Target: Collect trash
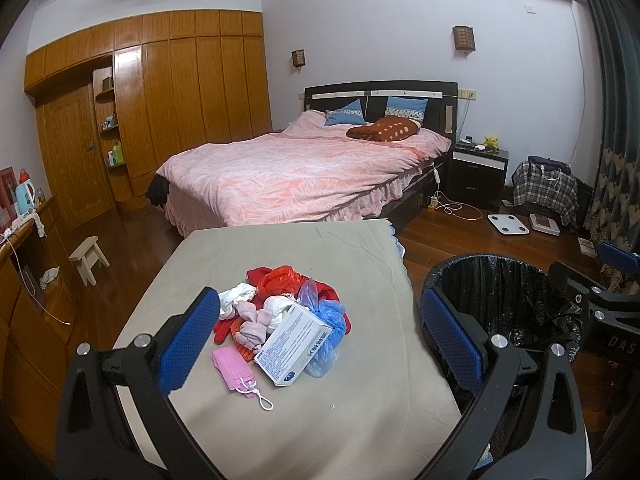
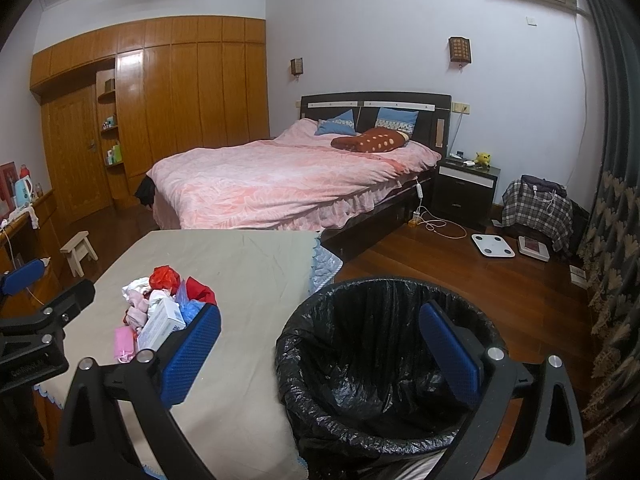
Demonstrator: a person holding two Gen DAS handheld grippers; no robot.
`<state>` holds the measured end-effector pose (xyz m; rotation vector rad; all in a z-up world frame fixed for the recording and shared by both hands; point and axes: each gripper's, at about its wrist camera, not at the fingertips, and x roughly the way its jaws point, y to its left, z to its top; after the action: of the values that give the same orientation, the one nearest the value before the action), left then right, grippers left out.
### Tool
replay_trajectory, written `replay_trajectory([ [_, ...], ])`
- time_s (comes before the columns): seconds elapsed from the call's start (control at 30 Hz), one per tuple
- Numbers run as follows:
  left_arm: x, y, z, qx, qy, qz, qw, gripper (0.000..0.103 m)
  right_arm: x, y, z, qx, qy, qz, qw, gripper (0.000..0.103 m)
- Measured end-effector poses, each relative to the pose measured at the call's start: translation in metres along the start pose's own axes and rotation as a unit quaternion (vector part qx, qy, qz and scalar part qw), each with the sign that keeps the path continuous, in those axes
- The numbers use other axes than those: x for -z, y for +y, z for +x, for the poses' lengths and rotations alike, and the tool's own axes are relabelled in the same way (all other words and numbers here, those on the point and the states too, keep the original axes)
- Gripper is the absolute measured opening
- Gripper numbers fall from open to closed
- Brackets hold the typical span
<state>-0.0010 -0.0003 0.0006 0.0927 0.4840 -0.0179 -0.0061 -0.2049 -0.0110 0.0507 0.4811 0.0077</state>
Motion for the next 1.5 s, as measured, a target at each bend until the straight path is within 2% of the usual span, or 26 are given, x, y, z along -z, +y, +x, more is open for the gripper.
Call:
replay_trajectory([
  [0.7,-0.001,0.002,0.002,0.0,0.001,-0.001,1.0,0.098,-0.001,0.0,0.0,-0.001,0.001,0.0,1.0,0.097],
  [0.93,0.006,0.007,0.012,-0.001,0.008,-0.006,1.0,0.098,0.014,0.013,0.024,-0.012,0.002,0.002,1.0,0.097],
  [1.13,0.016,0.035,0.042,-0.018,0.018,-0.018,0.9995,0.098,0.012,0.028,0.05,-0.032,0.008,-0.001,0.999,0.097],
  [1.5,0.051,0.106,0.086,-0.085,0.041,-0.046,0.9945,0.098,0.032,0.089,0.121,-0.075,0.029,-0.037,0.996,0.096],
])
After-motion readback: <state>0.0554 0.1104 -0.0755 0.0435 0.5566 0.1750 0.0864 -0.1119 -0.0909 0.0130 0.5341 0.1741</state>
